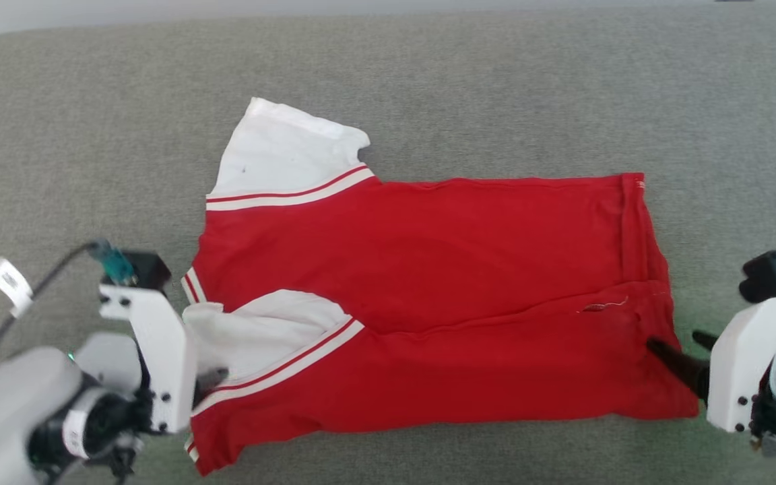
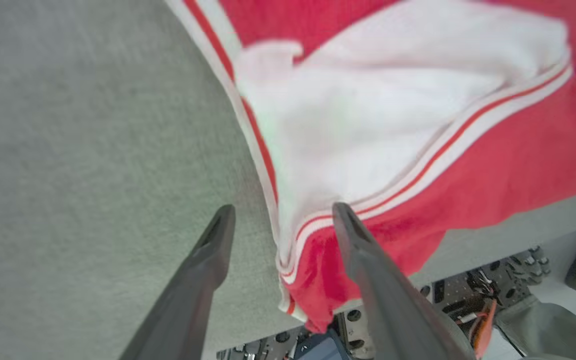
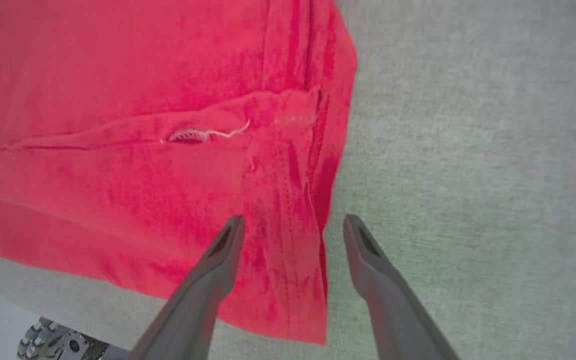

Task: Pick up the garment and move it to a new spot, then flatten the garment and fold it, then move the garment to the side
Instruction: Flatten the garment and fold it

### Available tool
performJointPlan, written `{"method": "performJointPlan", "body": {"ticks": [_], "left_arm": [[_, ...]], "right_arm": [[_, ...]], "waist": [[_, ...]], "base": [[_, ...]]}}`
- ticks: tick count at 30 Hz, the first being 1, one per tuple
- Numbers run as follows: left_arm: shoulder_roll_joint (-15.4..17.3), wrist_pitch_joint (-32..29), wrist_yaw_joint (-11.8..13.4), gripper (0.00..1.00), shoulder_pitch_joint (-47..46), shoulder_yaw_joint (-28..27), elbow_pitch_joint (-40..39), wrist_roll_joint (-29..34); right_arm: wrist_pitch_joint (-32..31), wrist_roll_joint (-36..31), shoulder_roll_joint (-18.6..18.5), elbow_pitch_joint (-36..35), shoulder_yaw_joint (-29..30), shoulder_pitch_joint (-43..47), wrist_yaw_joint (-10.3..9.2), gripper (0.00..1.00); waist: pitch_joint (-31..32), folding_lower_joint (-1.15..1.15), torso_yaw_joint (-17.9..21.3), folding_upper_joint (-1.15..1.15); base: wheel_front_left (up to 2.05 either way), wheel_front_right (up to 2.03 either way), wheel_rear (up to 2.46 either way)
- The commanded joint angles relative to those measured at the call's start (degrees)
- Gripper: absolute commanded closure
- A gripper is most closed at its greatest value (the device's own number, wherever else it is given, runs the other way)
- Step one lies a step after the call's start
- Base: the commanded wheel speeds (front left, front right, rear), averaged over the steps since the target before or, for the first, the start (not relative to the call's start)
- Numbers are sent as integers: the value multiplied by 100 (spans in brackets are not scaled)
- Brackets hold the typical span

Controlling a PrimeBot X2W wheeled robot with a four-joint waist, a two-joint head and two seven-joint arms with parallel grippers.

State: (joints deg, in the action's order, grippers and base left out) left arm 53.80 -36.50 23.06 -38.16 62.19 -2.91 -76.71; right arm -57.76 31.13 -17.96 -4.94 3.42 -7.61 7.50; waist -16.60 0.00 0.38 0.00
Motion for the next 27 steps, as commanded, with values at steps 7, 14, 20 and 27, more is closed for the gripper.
{"method": "performJointPlan", "body": {"ticks": [7, 14, 20, 27], "left_arm": [[528, -412, 100, 0, -892, -336, -709, 380], [306, -261, -549, 0, -1757, -476, 297, 896], [42, -11, -1177, 0, -2275, -507, 1459, 1222], [-266, 166, -1774, 0, -2735, -440, 3159, 1493]], "right_arm": [[890, -165, 361, -783, 265, 3, -2, 0], [2273, -618, 849, -1073, 309, -263, -2, 0], [3240, -892, 1106, -1004, 105, -468, -1, 0], [3879, -834, 1345, -726, -200, -524, -1, 0]], "waist": [[-15, 0, 376, 0], [-145, 0, 953, 0], [-296, 0, 1422, 0], [-576, 0, 1895, 0]], "base": [[0, 0, 0], [0, 0, 0], [0, 0, 0], [0, 0, 0]]}}
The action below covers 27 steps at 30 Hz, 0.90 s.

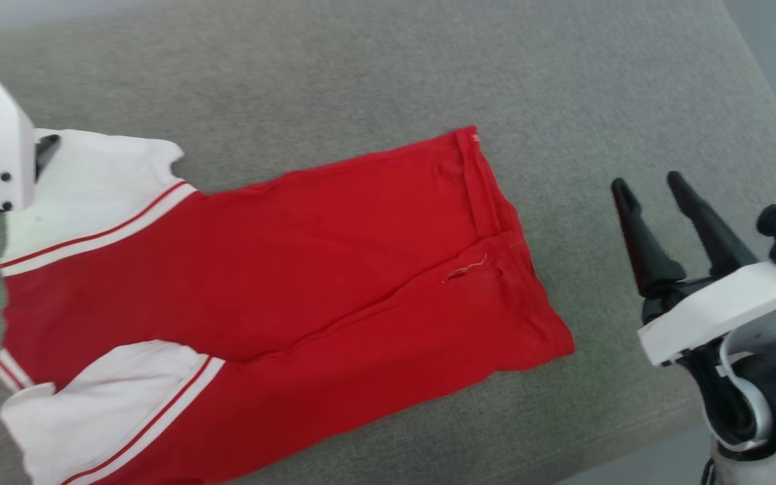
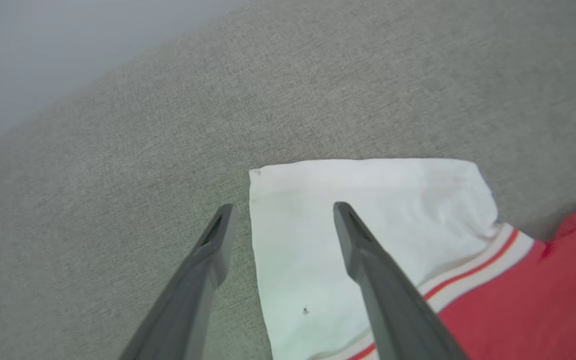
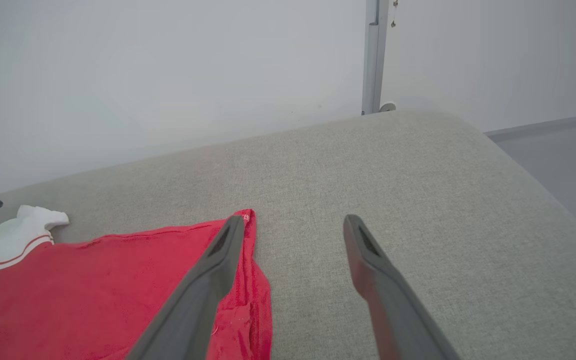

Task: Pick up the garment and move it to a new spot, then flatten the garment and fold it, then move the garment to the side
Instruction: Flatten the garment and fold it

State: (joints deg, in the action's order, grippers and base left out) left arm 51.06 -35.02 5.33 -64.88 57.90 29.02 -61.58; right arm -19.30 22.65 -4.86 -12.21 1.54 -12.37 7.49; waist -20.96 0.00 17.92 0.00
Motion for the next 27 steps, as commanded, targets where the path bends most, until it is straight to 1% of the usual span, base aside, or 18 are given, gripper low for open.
{"method": "performJointPlan", "body": {"ticks": [1, 5, 9, 10, 11, 12, 13, 16, 18, 21, 25, 26, 27], "left_arm": [[-56, -8, -29, 0, -92, -37, 197, -92], [-273, -225, -142, 0, -208, 71, 965, -67], [-541, -449, -146, 0, -214, 212, 1599, -11], [-621, -568, -189, 0, -170, 271, 1744, -21], [-710, -718, -210, 3, -137, 309, 1888, -91], [-819, -781, -266, 100, -133, 342, 1967, -108], [-1015, -1025, -342, 100, -125, 392, 2144, -146], [-1209, -1115, -495, 100, -297, 470, 2269, -80], [-1394, -1083, -580, 100, -434, 481, 2314, -44], [-1645, -1013, -676, 100, -605, 493, 2412, -13], [-1958, -891, -795, 100, -810, 505, 2544, -8], [-2099, -837, -837, 100, -894, 520, 2608, 28], [-2161, -821, -866, 100, -921, 521, 2651, 28]], "right_arm": [[60, 30, 43, 36, -50, -56, 0, 0], [-33, 123, 29, 133, -241, -118, 0, 0], [-222, 242, -49, 309, -447, -294, 0, 0], [-287, 292, -74, 366, -520, -378, 0, 0], [-342, 311, -140, 437, -590, -482, 0, 0], [-419, 342, -200, 520, -633, -575, 0, 0], [-553, 430, -284, 726, -792, -813, 0, 0], [-820, 556, -458, 1142, -1019, -1279, 0, 0], [-995, 591, -587, 1466, -1158, -1645, 0, 0], [-1244, 630, -667, 2053, -1332, -2200, -1, 0], [-1597, 698, -690, 2862, -1602, -2893, 0, 0], [-1789, 719, -681, 3257, -1722, -3188, -1, 0], [-1904, 719, -691, 3449, -1804, -3331, 0, 0]], "waist": [[-183, 0, 186, 0], [-347, 0, 301, 0], [-494, 0, 333, 0], [-530, 0, 326, 0], [-562, 0, 308, 0], [-598, 0, 275, 0], [-653, 0, 213, 0], [-723, 0, 90, 0], [-762, 0, -14, 0], [-807, 0, -155, 0], [-863, 0, -332, 0], [-883, 0, -401, 0], [-891, 0, -434, 0]], "base": [[0, 0, 0], [0, 0, 0], [0, 0, 0], [0, 0, 0], [0, 0, 0], [0, 0, 0], [0, 0, 0], [0, 0, 0], [0, 0, 0], [0, 0, 0], [0, 0, 0], [0, 0, 0], [0, 0, 0]]}}
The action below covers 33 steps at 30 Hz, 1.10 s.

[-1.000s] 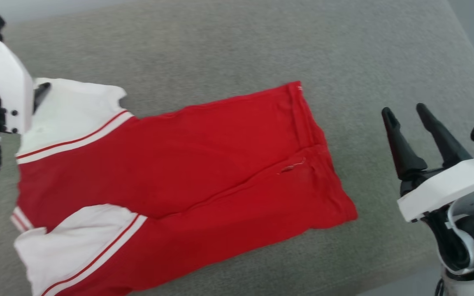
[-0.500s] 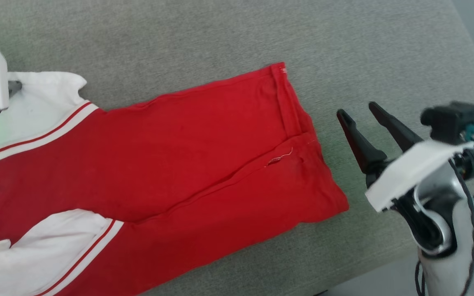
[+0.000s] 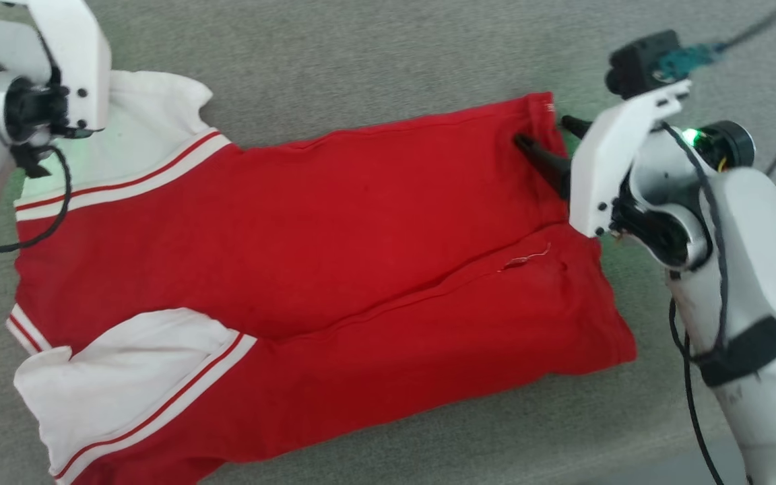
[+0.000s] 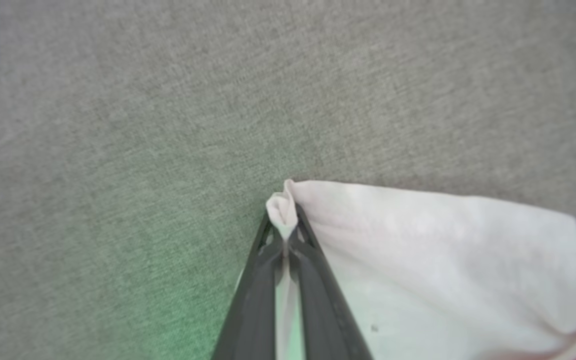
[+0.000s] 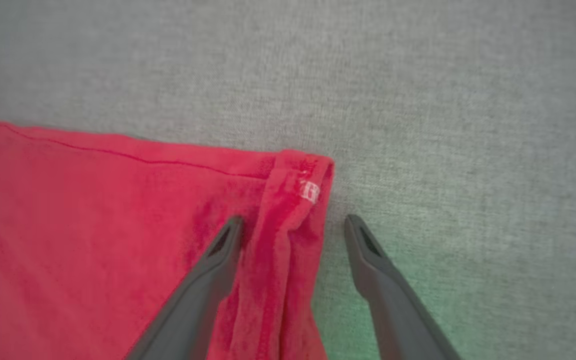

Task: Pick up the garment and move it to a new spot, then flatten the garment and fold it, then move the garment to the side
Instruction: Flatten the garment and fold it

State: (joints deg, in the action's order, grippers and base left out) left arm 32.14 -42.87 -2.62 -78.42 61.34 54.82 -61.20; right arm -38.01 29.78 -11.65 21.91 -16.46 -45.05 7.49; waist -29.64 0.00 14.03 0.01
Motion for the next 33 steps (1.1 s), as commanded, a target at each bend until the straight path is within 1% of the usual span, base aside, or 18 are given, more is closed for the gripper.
{"method": "performJointPlan", "body": {"ticks": [1, 5, 6, 7, 8, 9, 12, 16, 21, 26, 29, 33], "left_arm": [[-323, -3, -85, 100, 402, 180, 115, -13], [-531, 101, -172, 100, 339, 201, 281, 14], [-564, 119, -198, 100, 326, 193, 321, 4], [-597, 140, -205, 100, 306, 202, 361, 11], [-614, 161, -231, 100, 286, 219, 398, 31], [-614, 161, -231, 100, 286, 219, 398, 31], [-675, 203, -273, 100, 225, 174, 503, -30], [-655, 203, -329, 100, 115, 85, 586, -134], [-557, 76, -391, 100, -4, 37, 507, -212], [-477, -119, -420, 100, 47, 68, 257, -278], [-376, -205, -376, 100, 101, 103, -8, -260], [-174, -280, -235, 100, 297, 77, -640, -331]], "right_arm": [[-144, 25, 9, 256, -49, -182, 0, 0], [-637, 106, 157, 1055, -334, -510, 1, 0], [-796, 163, 193, 1192, -440, -558, 1, 16], [-936, 206, 188, 1313, -552, -594, 2, 62], [-1049, 228, 139, 1400, -660, -618, 2, 100], [-1049, 228, 139, 1400, -660, -618, 2, 100], [-1126, 344, -61, 1495, -821, -682, 1, 100], [-867, 493, -415, 1284, -883, -681, -1, 100], [-539, 626, -867, 875, -797, -524, -3, 100], [-324, 814, -1261, 334, -587, -75, -2, 100], [-234, 746, -1409, 31, -369, 254, -2, 100], [-258, 656, -1540, -481, -30, 748, -2, 100]], "waist": [[-27, 0, -67, -1], [-23, 0, -169, -1], [-15, 0, -189, -1], [-4, 0, -221, -1], [8, 0, -254, -1], [8, 0, -254, -1], [79, 0, -364, -1], [230, 0, -515, -1], [479, 0, -711, -1], [765, 0, -942, -1], [935, 0, -1073, -1], [1136, 0, -1234, -1]], "base": [[0, 0, 0], [0, 0, 0], [0, 0, 0], [0, 0, 0], [0, 0, 0], [0, 0, 0], [0, 0, 0], [0, 0, 0], [0, 0, 0], [0, 0, 0], [0, 0, 0], [0, 0, 0]]}}
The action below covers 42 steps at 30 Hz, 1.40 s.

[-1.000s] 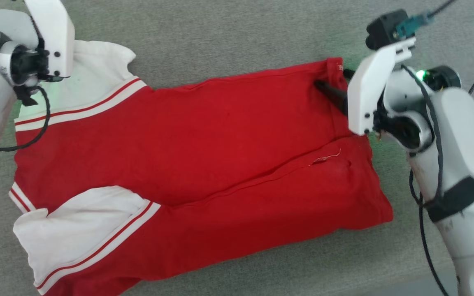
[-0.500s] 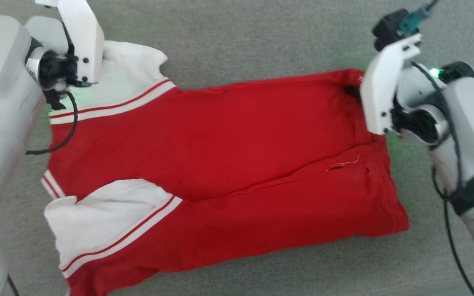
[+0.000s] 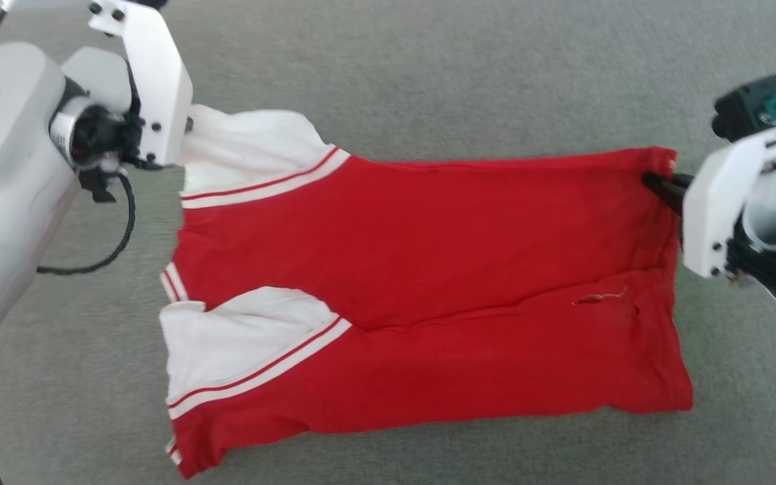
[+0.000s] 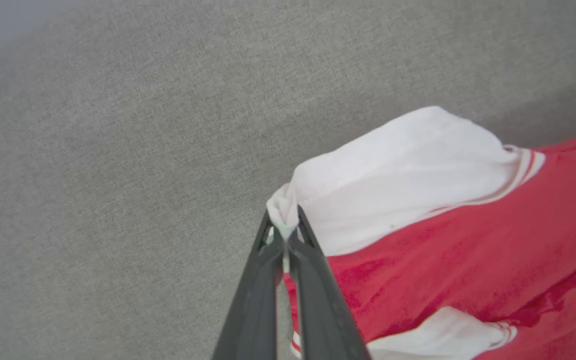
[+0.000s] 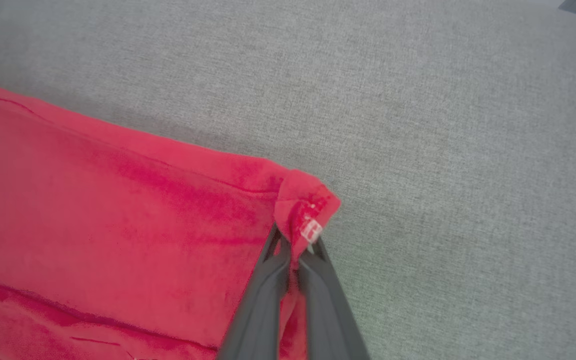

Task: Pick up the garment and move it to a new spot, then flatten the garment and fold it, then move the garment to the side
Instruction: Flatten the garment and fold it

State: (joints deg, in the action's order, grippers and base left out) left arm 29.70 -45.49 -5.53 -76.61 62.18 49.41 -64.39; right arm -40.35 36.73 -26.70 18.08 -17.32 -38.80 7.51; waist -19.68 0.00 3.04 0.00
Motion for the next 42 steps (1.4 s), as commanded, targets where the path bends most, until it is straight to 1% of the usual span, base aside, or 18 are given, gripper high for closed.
{"method": "performJointPlan", "body": {"ticks": [1, 4, 7, 14, 17, 20, 21, 24, 26, 28, 31, 32, 33, 34, 35, 36, 37, 42], "left_arm": [[148, -41, 116, 100, 158, 0, -288, -9], [429, -210, 393, 100, 392, -3, -1062, -95], [827, -398, 808, 100, 676, -6, -2112, -170], [1975, -810, 2071, 100, 1503, 12, -4986, -338], [2343, -842, 2565, 100, 1854, 36, -5974, -391], [2542, -787, 2927, 100, 2199, 119, -6637, -435], [2542, -787, 2927, 100, 2199, 119, -6637, -435], [2575, -700, 3129, 100, 2554, 234, -6847, -518], [2476, -558, 3171, 100, 2776, 265, -6763, -600], [2380, -452, 3164, 100, 2990, 326, -6500, -688], [2165, -216, 3026, 100, 3211, 308, -5989, -843], [2093, -126, 2975, 100, 3276, 287, -5807, -894], [2051, -23, 2909, 97, 3318, 286, -5643, -856], [2008, 100, 2864, 69, 3352, 261, -5487, -821], [1971, 194, 2803, 52, 3383, 249, -5361, -810], [1937, 312, 2742, 8, 3411, 219, -5257, -806], [1912, 430, 2704, 0, 3442, 167, -5188, -844], [1942, 1070, 2574, 0, 3680, -93, -5215, -916]], "right_arm": [[-54, -60, -58, -249, 137, 244, -4, 100], [-166, -132, -132, -767, 387, 646, -4, 100], [-347, -176, -174, -1311, 657, 1053, -4, 100], [-893, -253, -184, -2443, 1194, 1979, -3, 100], [-1135, -257, -85, -2759, 1435, 2353, -3, 100], [-1303, -293, -3, -2930, 1623, 2652, -3, 100], [-1303, -293, -3, -2930, 1623, 2652, -3, 100], [-1349, -329, 112, -2883, 1740, 2868, -3, 100], [-1347, -289, 241, -2735, 1756, 2937, -3, 100], [-1297, -313, 276, -2542, 1690, 2960, -3, 100], [-1141, -338, 372, -2190, 1548, 2859, -3, 100], [-1085, -308, 415, -2085, 1475, 2834, -3, 89], [-1033, -321, 428, -1989, 1433, 2799, -3, 65], [-965, -336, 432, -1915, 1406, 2759, -3, 52], [-905, -315, 459, -1867, 1385, 2730, -3, 0], [-857, -282, 474, -1845, 1351, 2733, -3, 0], [-814, -264, 465, -1840, 1334, 2747, -3, 0], [-684, -128, 408, -2033, 1478, 2961, -3, 0]], "waist": [[179, 0, -172, 0], [301, 0, -281, 0], [398, 0, -369, 0], [464, 0, -472, 0], [443, 0, -478, 0], [403, 0, -477, 0], [403, 0, -477, 0], [367, 0, -472, 0], [348, 0, -455, 0], [332, 0, -450, 0], [317, 0, -426, 0], [314, 0, -420, 0], [315, 0, -416, 0], [317, 0, -416, 0], [323, 0, -416, 0], [334, 0, -415, 0], [349, 0, -414, 0], [449, 0, -427, 0]], "base": [[0, 0, 0], [0, 0, 0], [0, 0, 0], [0, 0, 0], [0, 0, 0], [0, 0, 0], [0, 0, 0], [0, 0, 0], [0, 0, 0], [0, 0, 0], [0, 0, 0], [0, 0, 0], [0, 0, 0], [0, 0, 0], [0, 0, 0], [0, 0, 0], [0, 0, 0], [0, 0, 0]]}}
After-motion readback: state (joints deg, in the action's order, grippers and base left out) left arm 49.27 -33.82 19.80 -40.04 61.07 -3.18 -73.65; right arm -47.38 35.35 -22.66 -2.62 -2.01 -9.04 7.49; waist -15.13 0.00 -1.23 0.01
